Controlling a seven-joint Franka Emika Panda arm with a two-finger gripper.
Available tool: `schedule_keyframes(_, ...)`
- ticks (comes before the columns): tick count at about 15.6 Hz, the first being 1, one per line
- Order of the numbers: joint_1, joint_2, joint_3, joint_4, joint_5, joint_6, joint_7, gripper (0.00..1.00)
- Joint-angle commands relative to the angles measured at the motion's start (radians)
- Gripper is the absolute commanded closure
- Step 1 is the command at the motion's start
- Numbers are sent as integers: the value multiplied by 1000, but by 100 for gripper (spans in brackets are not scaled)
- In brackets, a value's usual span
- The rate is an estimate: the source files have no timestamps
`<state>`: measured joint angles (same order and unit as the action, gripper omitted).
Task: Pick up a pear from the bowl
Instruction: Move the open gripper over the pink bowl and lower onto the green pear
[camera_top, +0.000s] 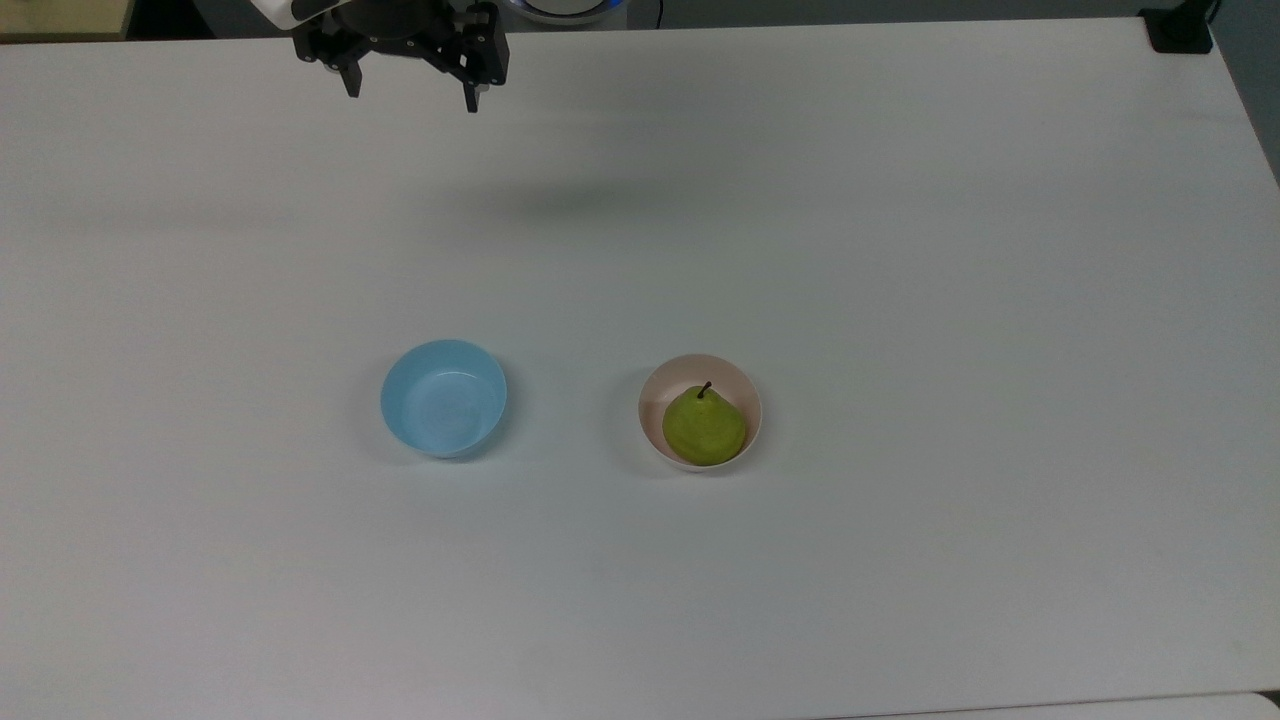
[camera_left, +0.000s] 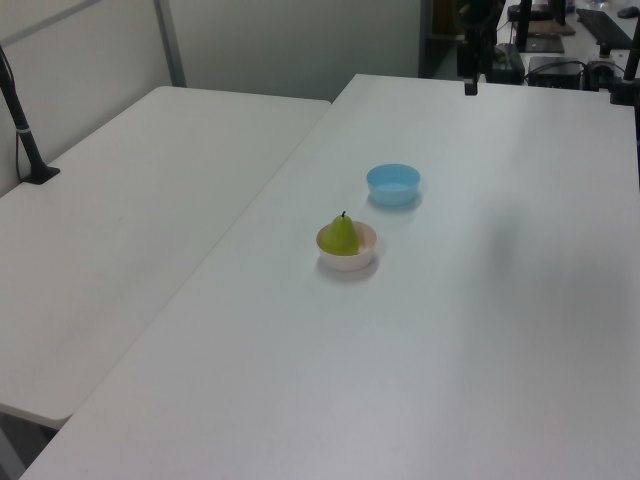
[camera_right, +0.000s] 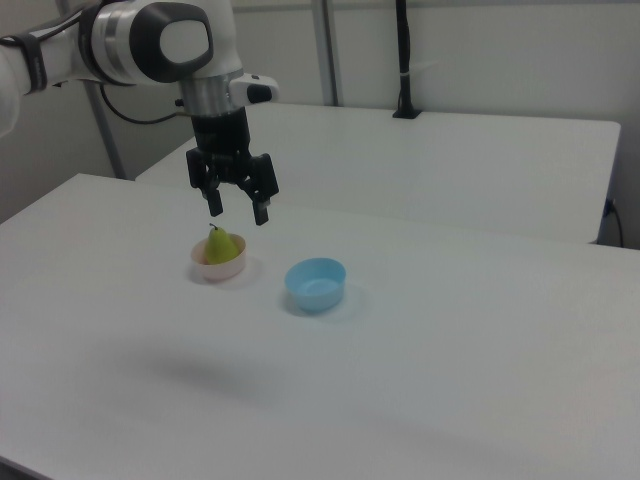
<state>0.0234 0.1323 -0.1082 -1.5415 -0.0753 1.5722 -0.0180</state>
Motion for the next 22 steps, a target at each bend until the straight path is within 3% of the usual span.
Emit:
schedule_keyframes(1,-5,2,-5,-14,40,21,-18,0)
schedule_keyframes(7,16,3,-5,-2,54,23,-7,0)
schedule_keyframes(11,47,59,-5,27,51,83,-13,0)
schedule_keyframes(13,78,108,-5,29,57,193,-10,0)
schedule_keyframes(15,101,163,-7,29,124,352,-8,0)
schedule_keyframes(18,200,275,-42,79,181,518,4,0)
schedule_keyframes(22,277,389,-45,147,200,588,12,0)
